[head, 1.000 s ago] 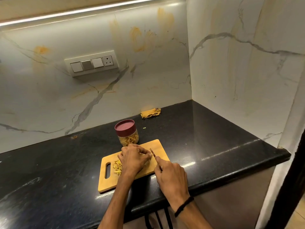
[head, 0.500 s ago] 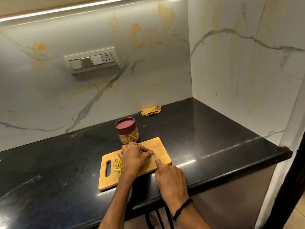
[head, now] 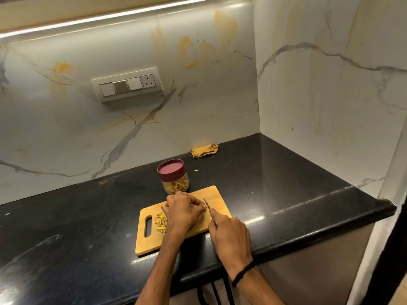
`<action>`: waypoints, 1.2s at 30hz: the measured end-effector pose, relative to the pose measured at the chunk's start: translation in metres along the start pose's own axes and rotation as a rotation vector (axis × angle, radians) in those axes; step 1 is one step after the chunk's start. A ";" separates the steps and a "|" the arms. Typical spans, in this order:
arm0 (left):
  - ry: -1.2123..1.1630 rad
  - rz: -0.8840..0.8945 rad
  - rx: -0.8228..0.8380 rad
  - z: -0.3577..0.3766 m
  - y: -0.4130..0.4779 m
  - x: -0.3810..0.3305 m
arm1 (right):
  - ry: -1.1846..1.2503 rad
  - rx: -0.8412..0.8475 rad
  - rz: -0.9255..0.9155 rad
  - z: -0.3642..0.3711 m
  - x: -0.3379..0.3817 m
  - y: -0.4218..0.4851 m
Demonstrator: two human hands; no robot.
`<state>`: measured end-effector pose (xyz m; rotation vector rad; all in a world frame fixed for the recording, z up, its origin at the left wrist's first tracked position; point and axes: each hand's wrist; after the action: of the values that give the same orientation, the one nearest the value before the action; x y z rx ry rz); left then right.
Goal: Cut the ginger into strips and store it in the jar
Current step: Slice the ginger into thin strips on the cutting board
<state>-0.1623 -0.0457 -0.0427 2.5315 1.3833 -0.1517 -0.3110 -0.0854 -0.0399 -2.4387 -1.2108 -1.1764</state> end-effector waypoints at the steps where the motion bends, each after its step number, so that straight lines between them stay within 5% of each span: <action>1: -0.001 -0.002 0.001 0.001 0.000 0.000 | 0.001 0.002 0.004 0.002 0.000 0.000; 36: 0.062 -0.017 -0.022 0.003 0.002 -0.003 | -0.047 -0.013 -0.043 0.011 0.000 0.007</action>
<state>-0.1621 -0.0500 -0.0446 2.5266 1.4220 -0.0616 -0.2996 -0.0854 -0.0459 -2.4747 -1.2789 -1.1480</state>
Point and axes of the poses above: each hand's wrist, its own y-axis towards the middle knuckle, its own z-axis out of the palm, x = y × z, and after that the axes turned 14 degrees about y, right-handed
